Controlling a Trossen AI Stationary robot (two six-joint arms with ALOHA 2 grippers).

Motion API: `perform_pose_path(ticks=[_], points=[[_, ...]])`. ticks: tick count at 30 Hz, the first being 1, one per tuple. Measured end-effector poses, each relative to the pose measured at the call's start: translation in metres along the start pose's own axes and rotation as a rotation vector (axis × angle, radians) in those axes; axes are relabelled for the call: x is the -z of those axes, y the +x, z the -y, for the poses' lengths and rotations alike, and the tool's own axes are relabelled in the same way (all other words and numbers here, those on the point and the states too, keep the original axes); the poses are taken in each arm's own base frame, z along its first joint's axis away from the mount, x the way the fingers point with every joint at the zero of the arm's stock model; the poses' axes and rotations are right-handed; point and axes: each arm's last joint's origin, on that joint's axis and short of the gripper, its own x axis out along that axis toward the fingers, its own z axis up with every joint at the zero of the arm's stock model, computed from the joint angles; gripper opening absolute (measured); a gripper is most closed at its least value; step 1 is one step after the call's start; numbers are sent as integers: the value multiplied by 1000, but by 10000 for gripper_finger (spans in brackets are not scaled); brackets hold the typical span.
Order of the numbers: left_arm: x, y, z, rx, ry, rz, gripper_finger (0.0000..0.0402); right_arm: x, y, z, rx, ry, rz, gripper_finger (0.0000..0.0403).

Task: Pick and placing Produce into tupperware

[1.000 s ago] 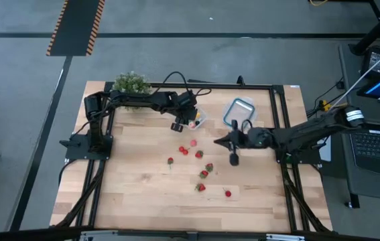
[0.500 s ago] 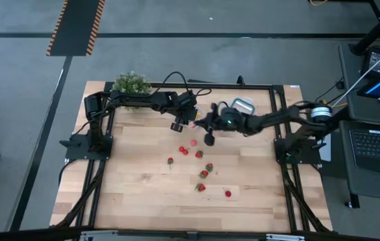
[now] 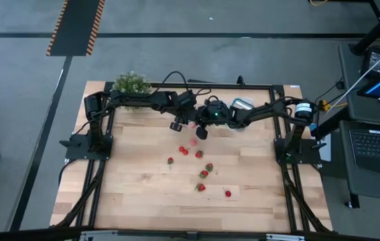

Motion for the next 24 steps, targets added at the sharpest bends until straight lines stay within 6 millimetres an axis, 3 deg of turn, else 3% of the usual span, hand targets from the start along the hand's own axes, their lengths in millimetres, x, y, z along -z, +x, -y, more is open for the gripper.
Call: perform_pose_path(ticks=[12, 24], points=[[0, 0, 0, 5, -7, 3, 147, -14, -5, -1, -22, -25, 96, 0], [-1, -1, 3, 15, -19, -6, 147, -10, -5, 13, 45, 9, 66, 0]])
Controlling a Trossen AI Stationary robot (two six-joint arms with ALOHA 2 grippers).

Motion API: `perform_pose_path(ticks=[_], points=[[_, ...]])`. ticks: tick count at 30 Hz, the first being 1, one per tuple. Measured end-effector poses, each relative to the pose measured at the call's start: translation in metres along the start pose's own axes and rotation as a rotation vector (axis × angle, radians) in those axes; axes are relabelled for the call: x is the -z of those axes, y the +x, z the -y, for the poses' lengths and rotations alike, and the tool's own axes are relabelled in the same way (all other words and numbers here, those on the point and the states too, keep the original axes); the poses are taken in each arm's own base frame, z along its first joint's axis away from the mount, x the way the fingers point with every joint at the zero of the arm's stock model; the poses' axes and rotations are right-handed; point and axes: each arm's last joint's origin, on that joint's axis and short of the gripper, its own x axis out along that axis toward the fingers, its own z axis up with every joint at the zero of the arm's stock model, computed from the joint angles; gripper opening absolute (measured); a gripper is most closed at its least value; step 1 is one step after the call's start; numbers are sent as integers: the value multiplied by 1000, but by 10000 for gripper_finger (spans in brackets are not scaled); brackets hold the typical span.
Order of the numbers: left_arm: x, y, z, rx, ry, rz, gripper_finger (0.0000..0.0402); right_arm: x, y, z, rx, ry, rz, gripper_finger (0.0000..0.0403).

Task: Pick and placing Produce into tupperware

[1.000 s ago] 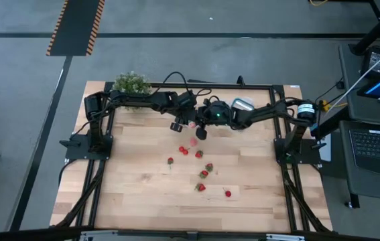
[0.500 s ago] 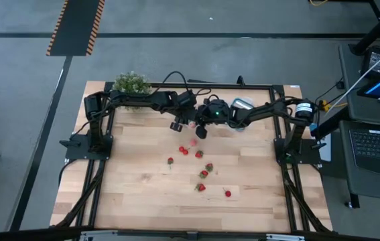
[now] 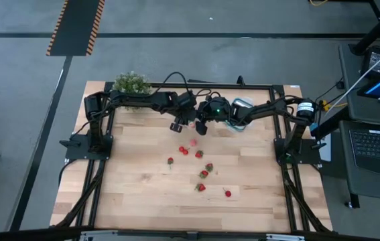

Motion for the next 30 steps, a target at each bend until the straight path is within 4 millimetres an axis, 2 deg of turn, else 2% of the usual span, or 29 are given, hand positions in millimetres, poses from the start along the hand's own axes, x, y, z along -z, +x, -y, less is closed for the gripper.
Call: perform_pose_path(ticks=[14, 19, 24, 30], points=[[0, 1, 3, -29, 44, -45, 149, 15, 9, 0, -33, 49, -55, 0], [-10, -12, -8, -48, 30, -32, 143, 16, 9, 1, -17, 50, -58, 0], [-27, -32, -24, -62, -19, 80, 139, 20, 10, -3, -71, 49, -86, 0], [-27, -36, -23, -4, -39, 70, 141, 18, 9, -7, -60, 25, -74, 0]])
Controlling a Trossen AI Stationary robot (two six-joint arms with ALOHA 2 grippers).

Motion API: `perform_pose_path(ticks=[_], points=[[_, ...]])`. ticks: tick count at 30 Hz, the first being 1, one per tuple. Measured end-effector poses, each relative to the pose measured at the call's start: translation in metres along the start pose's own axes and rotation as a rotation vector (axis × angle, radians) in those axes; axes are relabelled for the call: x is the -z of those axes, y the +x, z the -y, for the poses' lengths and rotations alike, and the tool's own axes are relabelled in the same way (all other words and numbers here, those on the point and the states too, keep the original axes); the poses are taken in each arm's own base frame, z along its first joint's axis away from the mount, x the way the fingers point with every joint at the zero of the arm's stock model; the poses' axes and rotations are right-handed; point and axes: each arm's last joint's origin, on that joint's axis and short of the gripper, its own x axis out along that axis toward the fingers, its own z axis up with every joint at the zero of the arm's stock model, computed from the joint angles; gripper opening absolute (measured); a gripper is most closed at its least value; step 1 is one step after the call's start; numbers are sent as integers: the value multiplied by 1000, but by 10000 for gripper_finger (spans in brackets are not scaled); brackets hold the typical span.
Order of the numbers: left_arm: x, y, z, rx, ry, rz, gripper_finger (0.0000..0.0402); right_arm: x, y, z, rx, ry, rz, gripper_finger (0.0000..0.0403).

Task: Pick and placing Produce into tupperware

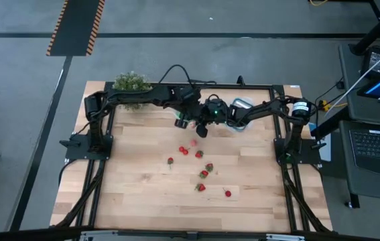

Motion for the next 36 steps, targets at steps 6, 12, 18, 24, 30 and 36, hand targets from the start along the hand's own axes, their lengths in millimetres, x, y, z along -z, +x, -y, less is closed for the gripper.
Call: perform_pose_path(ticks=[6, 12, 18, 24, 30, 36], points=[[12, 0, 3, 67, -41, -89, 135, -5, -1, -5, -11, -14, 31, 0], [19, 0, -5, 72, -72, -92, 142, -23, -13, -22, -27, -90, 108, 0], [18, 0, -5, 96, -73, -69, 136, -31, -18, -23, 21, -117, 144, 0], [19, 0, -4, 110, -78, -68, 146, -32, -18, -19, 35, -114, 163, 0], [19, 0, -4, 113, -101, -70, 165, -34, -18, -19, 37, -117, 186, 0], [19, 0, -4, 114, -105, -72, 165, -35, -19, -19, 37, -117, 199, 0]])
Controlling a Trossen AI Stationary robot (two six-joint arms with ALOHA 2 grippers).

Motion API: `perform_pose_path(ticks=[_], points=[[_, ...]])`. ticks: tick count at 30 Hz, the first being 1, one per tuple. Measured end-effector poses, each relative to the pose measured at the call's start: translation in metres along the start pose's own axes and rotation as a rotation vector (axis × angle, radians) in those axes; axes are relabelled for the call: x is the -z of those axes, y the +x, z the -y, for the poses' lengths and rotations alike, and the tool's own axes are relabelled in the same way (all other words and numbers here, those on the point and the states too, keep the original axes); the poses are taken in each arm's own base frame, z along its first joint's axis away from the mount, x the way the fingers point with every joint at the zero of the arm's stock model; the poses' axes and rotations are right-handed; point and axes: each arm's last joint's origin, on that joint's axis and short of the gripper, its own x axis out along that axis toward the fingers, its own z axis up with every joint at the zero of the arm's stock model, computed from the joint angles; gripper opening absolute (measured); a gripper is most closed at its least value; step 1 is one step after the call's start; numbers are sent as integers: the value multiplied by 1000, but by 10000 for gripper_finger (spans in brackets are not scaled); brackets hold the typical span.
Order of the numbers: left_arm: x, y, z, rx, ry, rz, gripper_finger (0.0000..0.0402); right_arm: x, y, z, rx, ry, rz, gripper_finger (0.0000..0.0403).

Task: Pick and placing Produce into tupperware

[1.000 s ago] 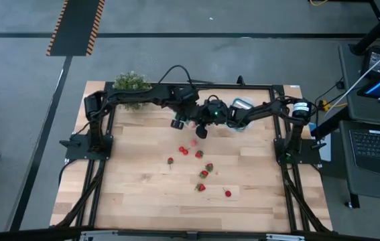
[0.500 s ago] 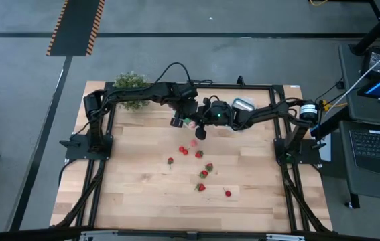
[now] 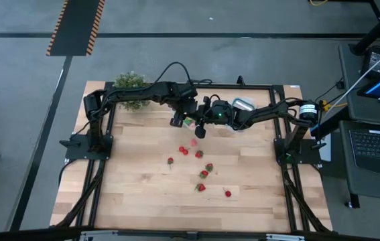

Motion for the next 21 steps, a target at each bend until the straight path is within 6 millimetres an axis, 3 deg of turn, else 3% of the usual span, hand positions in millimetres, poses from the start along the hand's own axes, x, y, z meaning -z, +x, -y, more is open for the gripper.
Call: perform_pose_path(ticks=[5, 12, 16, 21], points=[[1, 0, 1, 8, -3, -11, 156, 1, 0, 0, -1, 0, -9, 0], [14, 0, 0, 87, -146, -81, 141, 0, 0, -2, -55, 10, -4, 0], [16, -6, -3, 217, -208, 4, 135, -1, -2, -7, -82, 8, -17, 0], [14, -17, -4, 371, -201, 151, 135, -9, -21, -17, -112, -6, -11, 0]])
